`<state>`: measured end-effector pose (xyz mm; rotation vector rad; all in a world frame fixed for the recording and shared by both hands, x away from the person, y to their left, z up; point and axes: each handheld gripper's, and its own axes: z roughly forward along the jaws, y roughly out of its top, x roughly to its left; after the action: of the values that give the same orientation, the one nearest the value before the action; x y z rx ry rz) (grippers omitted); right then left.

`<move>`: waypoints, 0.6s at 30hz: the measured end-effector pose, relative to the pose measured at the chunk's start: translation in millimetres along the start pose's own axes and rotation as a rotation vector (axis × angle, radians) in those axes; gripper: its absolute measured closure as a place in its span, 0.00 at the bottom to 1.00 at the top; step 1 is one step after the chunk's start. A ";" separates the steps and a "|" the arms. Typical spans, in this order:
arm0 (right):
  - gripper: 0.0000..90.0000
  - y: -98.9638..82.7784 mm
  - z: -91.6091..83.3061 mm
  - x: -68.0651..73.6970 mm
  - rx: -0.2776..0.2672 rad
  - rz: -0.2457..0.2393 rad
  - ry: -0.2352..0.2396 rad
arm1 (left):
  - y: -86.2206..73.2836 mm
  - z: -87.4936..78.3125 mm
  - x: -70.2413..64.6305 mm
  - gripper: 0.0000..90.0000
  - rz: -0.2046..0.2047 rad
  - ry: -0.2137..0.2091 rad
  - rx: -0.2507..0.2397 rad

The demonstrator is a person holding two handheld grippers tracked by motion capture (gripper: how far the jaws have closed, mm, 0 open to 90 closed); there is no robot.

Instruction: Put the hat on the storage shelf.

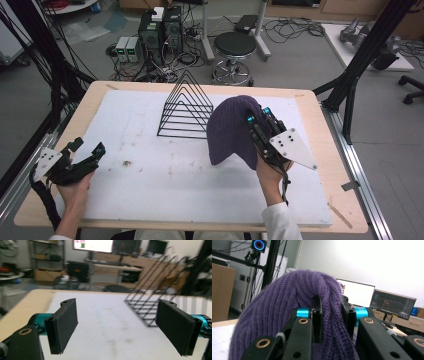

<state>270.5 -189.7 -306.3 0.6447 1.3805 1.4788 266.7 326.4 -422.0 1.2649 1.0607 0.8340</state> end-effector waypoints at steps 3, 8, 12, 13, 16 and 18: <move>0.85 3.9 2.2 0.6 0.006 0.011 -0.009 | 7.4 2.8 -9.6 0.20 0.011 -0.034 -0.013; 0.85 9.1 6.8 1.2 0.006 0.026 -0.010 | 16.7 9.7 -23.5 0.20 0.017 -0.085 -0.024; 0.85 11.9 10.2 2.8 0.006 0.022 -0.007 | 19.4 16.9 -30.7 0.20 0.015 -0.119 -0.023; 0.85 12.8 11.3 3.5 0.005 0.025 -0.005 | 20.0 18.2 -31.5 0.20 0.011 -0.125 -0.025; 0.85 14.7 13.1 4.7 0.002 0.025 -0.003 | 22.7 22.3 -35.1 0.20 -0.006 -0.147 -0.037; 0.85 16.3 14.3 5.2 0.004 0.034 -0.004 | 24.6 25.2 -38.5 0.20 -0.009 -0.162 -0.044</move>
<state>276.3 -177.0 -288.9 0.6758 1.3758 1.5017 279.8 285.8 -392.0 1.2679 0.9130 0.7314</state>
